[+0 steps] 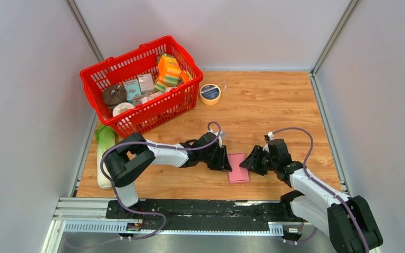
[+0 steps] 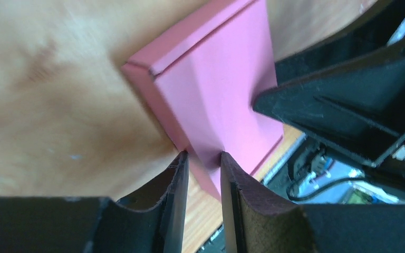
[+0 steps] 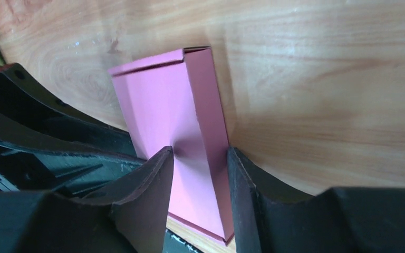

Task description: Fold the paper box

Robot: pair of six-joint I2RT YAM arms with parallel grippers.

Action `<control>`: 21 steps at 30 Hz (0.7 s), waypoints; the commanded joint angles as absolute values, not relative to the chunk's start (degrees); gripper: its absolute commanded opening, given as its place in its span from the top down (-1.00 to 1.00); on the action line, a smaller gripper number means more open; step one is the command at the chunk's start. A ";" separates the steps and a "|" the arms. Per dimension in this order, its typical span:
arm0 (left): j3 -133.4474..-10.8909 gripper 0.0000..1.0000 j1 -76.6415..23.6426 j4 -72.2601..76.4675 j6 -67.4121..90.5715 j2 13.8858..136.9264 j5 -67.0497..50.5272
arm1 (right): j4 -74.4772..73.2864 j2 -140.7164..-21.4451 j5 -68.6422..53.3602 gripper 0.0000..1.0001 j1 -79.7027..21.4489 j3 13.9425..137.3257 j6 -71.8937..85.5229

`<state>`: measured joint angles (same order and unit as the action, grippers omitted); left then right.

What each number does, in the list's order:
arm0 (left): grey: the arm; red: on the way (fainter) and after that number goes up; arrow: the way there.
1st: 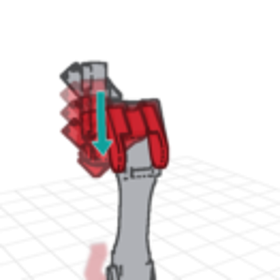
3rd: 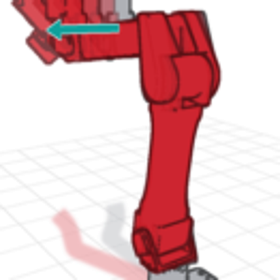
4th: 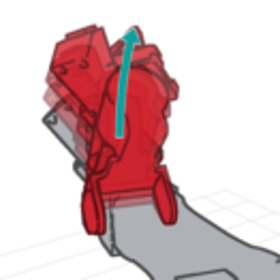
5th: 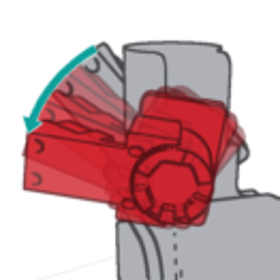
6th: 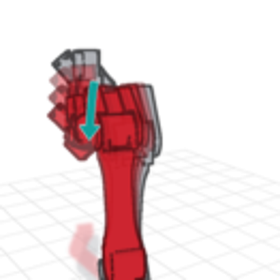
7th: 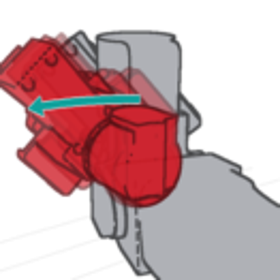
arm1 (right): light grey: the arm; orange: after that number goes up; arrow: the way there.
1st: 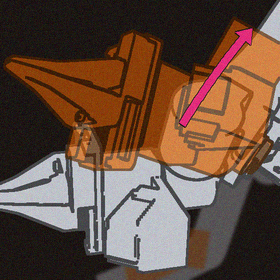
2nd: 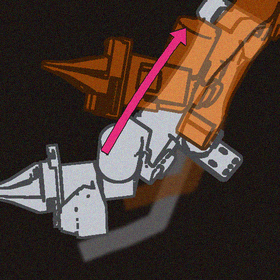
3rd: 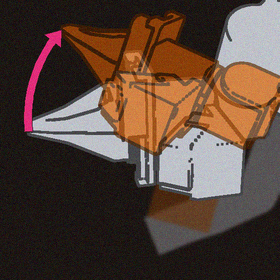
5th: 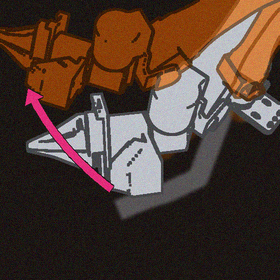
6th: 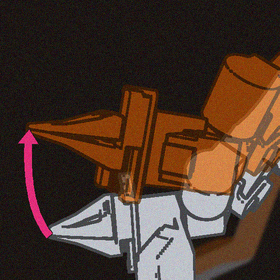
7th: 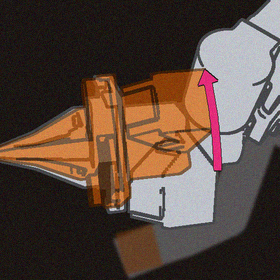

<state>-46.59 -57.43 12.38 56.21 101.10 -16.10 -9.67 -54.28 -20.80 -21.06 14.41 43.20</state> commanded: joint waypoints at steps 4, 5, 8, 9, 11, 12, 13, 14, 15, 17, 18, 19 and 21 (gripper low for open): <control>-59.49 0.31 -53.53 6.61 48.53 105.55 -11.78 | -3.43 -62.56 -19.25 0.10 -20.31 19.41 44.65; -62.98 0.31 -52.74 5.03 47.73 106.43 -11.69 | -2.30 -65.45 -19.25 0.10 -19.43 21.25 44.39; -69.66 0.31 -51.25 1.76 45.79 110.38 -11.77 | -0.89 -70.47 -19.51 0.09 -17.59 26.52 43.51; -71.35 0.32 -50.89 0.80 45.53 112.48 -12.21 | -0.88 -74.06 -19.34 0.08 -17.23 27.93 43.07; -76.95 0.32 -50.36 -1.13 44.30 114.60 -12.48 | -0.70 -77.59 -18.81 0.07 -16.18 31.10 41.75; -78.91 0.32 -49.93 -3.32 43.86 116.61 -12.39 | -0.79 -80.57 -18.03 0.07 -15.74 33.72 41.49; -81.01 0.32 -49.75 -4.38 43.16 117.67 -12.74 | -0.70 -82.34 -17.50 0.06 -15.30 35.23 41.05; -84.52 0.32 -49.40 -5.09 42.98 118.64 -13.01 | -0.53 -83.92 -17.23 0.06 -14.16 36.64 40.35; -86.20 0.32 -48.70 -6.32 42.80 120.48 -13.27 | -0.61 -85.50 -17.31 0.05 -13.45 39.43 39.99; -91.46 0.32 -47.73 -7.55 42.54 122.33 -13.80 | -0.62 -90.16 -17.40 0.05 -11.26 42.26 39.12; -93.41 0.32 -47.20 -8.69 42.63 124.61 -14.15 | -0.79 -91.74 -17.58 0.04 -10.64 43.84 38.85; -95.69 0.32 -45.98 -9.48 42.45 125.93 -15.28 | -0.97 -94.19 -17.58 0.03 -10.03 46.64 38.76; -101.93 0.32 -45.01 -11.42 42.45 129.70 -16.08 | -2.28 -97.54 -18.54 0.00 -8.79 50.52 37.01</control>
<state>-92.31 -45.01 -8.56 42.50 125.14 -8.36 -6.59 -91.59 -20.67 -10.74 42.92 41.34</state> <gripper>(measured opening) 0.344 0.488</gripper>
